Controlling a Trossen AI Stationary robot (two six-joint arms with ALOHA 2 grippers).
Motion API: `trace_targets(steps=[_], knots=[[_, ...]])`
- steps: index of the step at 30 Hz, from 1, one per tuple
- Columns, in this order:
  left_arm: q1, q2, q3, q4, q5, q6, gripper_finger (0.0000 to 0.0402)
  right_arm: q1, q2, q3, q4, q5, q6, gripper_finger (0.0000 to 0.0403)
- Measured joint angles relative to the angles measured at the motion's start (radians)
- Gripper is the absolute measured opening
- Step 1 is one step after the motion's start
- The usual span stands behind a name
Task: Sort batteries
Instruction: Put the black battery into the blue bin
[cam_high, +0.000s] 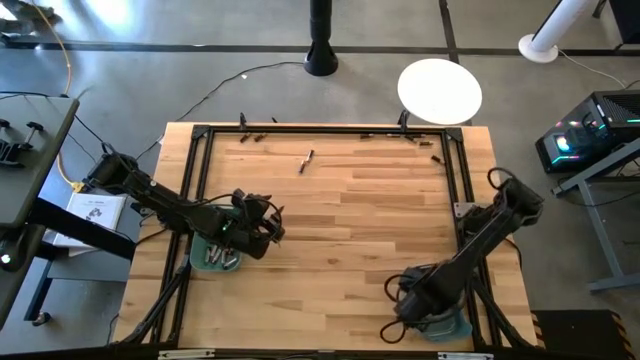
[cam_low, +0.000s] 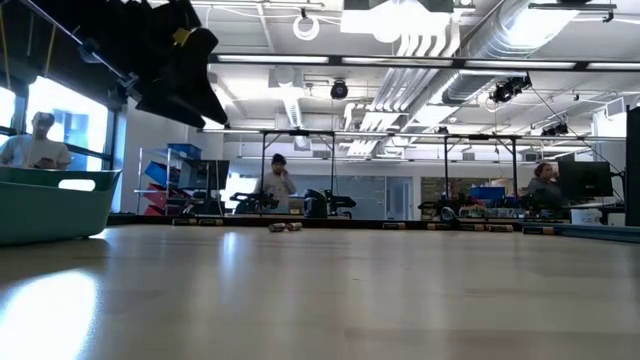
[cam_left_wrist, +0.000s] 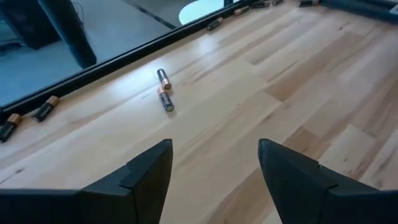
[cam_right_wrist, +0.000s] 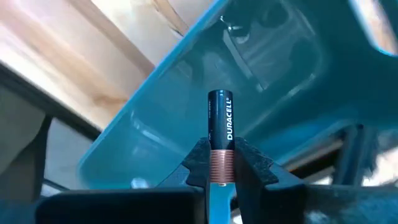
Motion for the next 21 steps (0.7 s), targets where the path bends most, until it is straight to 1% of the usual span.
trace_targets(steps=[2,5,11,15,18,21], knots=[[-0.002,0.0,0.0,0.01,0.0,0.0,0.0229,0.003,-0.005,-0.068,0.083,0.0,0.017,0.0028],[-0.006,0.0,0.0,0.009,0.004,0.0,0.0229,0.014,-0.041,-0.188,0.217,0.012,0.094,0.0028],[-0.007,0.0,0.0,0.009,0.012,0.0,0.0229,0.091,-0.116,-0.36,0.402,0.118,0.343,0.0028],[-0.007,0.0,0.0,0.009,0.012,0.0,0.0229,0.158,-0.136,-0.425,0.491,0.179,0.451,0.0028],[0.0,0.0,0.0,0.009,0.012,-0.001,0.0229,0.193,-0.135,-0.455,0.519,0.194,0.48,0.003],[0.005,0.0,0.0,0.009,0.012,-0.01,0.0229,0.214,-0.134,-0.471,0.522,0.197,0.477,0.0046]])
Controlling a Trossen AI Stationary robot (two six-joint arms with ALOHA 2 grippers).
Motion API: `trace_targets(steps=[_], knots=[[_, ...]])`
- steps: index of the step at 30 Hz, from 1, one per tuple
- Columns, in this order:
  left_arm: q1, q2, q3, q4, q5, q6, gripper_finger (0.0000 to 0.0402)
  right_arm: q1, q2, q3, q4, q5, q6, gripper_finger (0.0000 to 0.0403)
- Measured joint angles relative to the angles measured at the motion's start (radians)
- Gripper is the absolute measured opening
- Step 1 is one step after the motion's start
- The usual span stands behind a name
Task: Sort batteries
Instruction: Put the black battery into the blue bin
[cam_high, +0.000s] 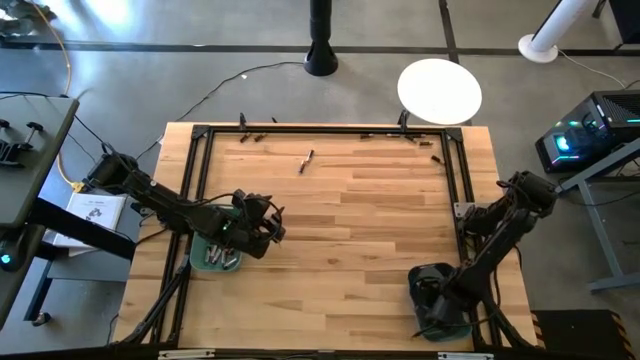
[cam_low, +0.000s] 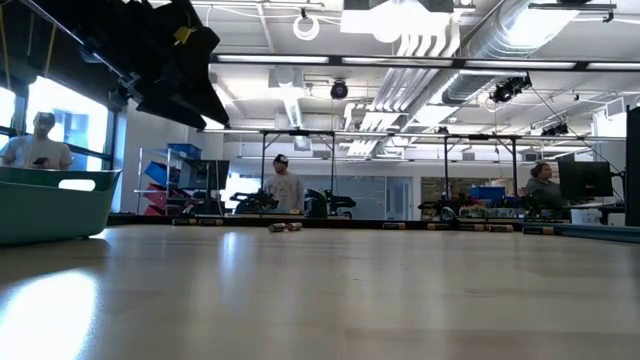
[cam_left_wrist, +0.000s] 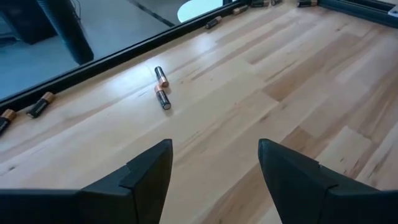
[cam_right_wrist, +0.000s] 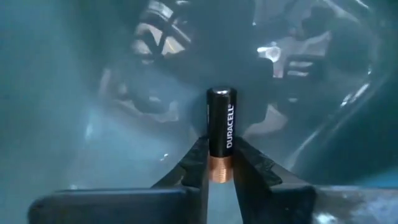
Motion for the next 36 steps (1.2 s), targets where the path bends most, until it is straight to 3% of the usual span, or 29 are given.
trace_targets(steps=[7,15,26,36], knots=[[0.012,0.0,0.0,0.0,0.041,-0.006,0.0229,0.019,-0.014,-0.003,-0.047,0.038,-0.043,0.0117],[0.012,-0.017,0.006,-0.013,0.087,0.001,0.0229,0.034,-0.14,0.039,-0.114,0.142,-0.077,0.0212],[0.008,-0.109,0.149,-0.078,0.151,0.191,0.0229,0.078,-0.24,0.135,-0.258,0.17,-0.111,0.0222],[0.008,-0.13,0.167,-0.103,0.151,0.2,0.0229,0.081,-0.198,0.136,-0.241,0.165,-0.182,0.0223]])
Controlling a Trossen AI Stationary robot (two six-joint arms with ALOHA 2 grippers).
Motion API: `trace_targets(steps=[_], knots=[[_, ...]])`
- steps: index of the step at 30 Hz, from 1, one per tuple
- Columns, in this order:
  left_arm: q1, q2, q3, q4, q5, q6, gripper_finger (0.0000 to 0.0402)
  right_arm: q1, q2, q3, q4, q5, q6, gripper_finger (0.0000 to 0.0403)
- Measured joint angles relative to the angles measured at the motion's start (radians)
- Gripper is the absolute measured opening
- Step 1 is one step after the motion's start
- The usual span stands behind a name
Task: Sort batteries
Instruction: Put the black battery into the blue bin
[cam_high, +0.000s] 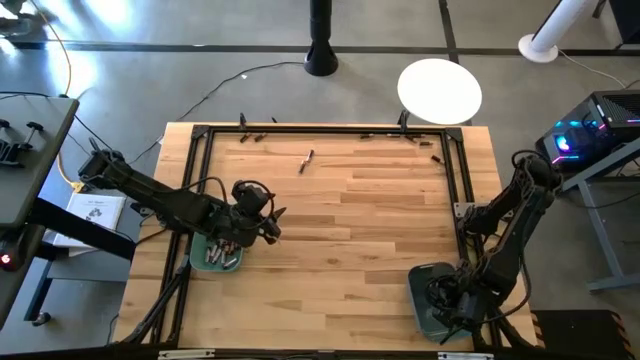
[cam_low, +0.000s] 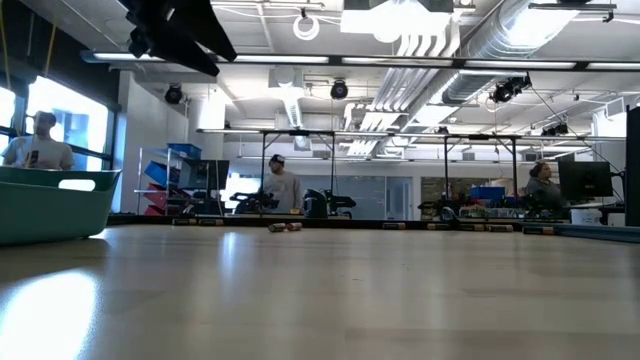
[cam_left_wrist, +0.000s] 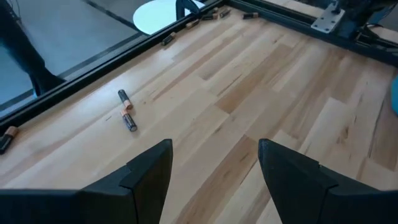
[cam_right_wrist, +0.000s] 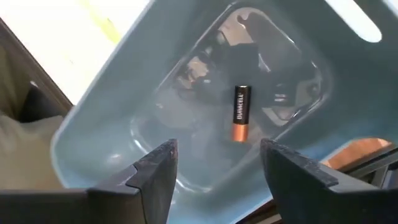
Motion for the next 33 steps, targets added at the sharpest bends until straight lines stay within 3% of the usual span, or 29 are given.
trace_targets(steps=[2,5,10,14,16,21,28,33], knots=[[0.0,0.004,0.0,-0.006,0.001,-0.006,0.0229,-0.002,0.005,0.0,-0.017,0.009,-0.022,0.0226],[-0.005,0.002,0.015,-0.032,0.005,-0.007,0.0228,0.0,-0.011,0.008,-0.099,0.103,0.013,0.0229],[-0.012,-0.003,0.161,-0.193,0.037,-0.027,0.0207,0.063,-0.05,0.138,-0.283,0.434,-0.019,0.0229],[0.006,-0.003,0.281,-0.43,0.227,-0.167,0.0185,0.068,-0.074,0.208,-0.335,0.796,-0.162,0.0229],[0.01,-0.004,0.305,-0.58,0.353,-0.309,0.0176,0.045,-0.086,0.203,-0.328,0.907,-0.222,0.0229],[-0.03,-0.003,0.24,-0.794,0.574,-0.589,0.0163,-0.092,-0.092,0.132,-0.316,0.925,-0.361,0.0229],[-0.048,-0.003,0.048,-0.7,0.728,-0.794,0.0163,-0.299,-0.092,0.072,-0.189,0.905,-0.67,0.0229],[-0.029,-0.004,-0.078,-0.603,0.815,-0.864,0.0191,-0.376,-0.092,0.072,-0.123,0.902,-0.857,0.0229]])
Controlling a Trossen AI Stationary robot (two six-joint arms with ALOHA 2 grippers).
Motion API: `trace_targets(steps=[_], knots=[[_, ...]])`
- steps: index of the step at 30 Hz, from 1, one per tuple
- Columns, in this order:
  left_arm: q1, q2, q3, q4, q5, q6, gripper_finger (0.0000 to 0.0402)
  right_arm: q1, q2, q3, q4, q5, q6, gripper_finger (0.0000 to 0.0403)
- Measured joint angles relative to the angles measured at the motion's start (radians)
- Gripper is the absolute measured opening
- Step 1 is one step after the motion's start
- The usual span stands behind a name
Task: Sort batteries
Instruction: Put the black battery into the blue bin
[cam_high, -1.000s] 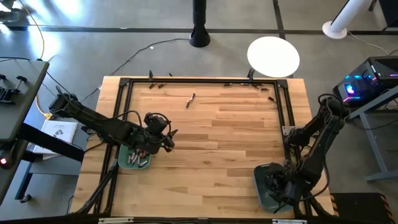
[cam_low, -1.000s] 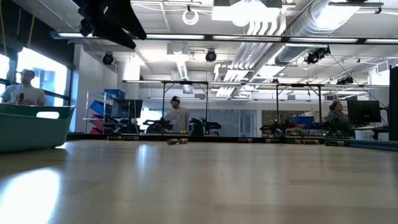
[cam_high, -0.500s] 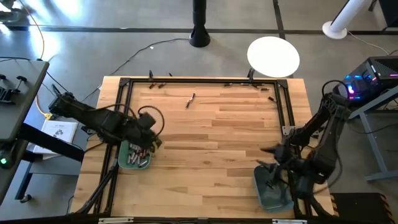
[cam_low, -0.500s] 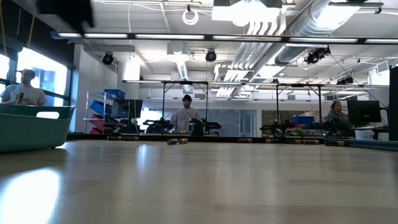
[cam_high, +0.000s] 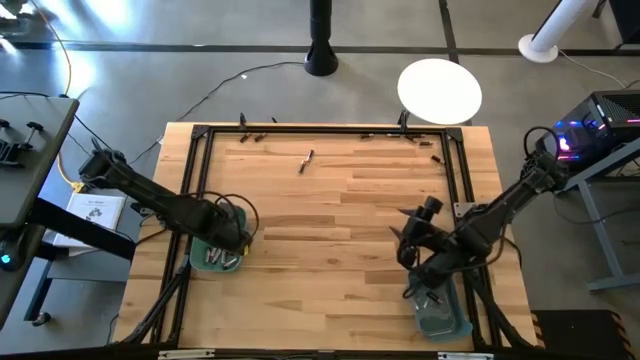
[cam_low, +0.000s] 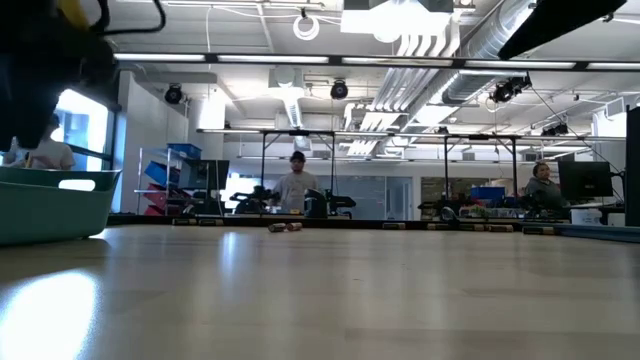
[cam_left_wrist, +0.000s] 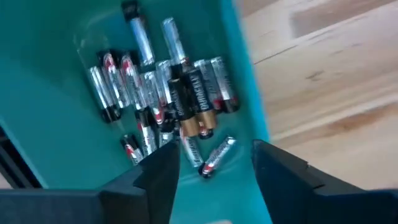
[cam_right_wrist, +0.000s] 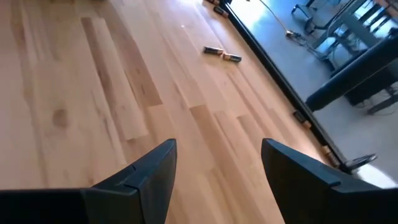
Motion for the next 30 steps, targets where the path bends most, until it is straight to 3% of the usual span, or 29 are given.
trace_targets(steps=[6,9,20,30], knots=[[0.034,0.0,-0.091,0.073,0.022,-0.026,0.0246,-0.033,0.0,0.0,0.01,-0.012,-0.065,0.0229],[0.047,0.0,-0.124,0.106,0.022,-0.026,0.0255,-0.033,0.0,0.0,0.01,-0.015,-0.066,0.0229],[0.052,0.0,-0.246,0.259,0.018,-0.046,0.0218,-0.029,0.0,0.0,0.015,-0.015,-0.057,0.0229],[0.052,0.001,-0.302,0.32,0.015,-0.045,0.021,-0.029,0.0,0.0,0.029,-0.022,-0.057,0.0229]])
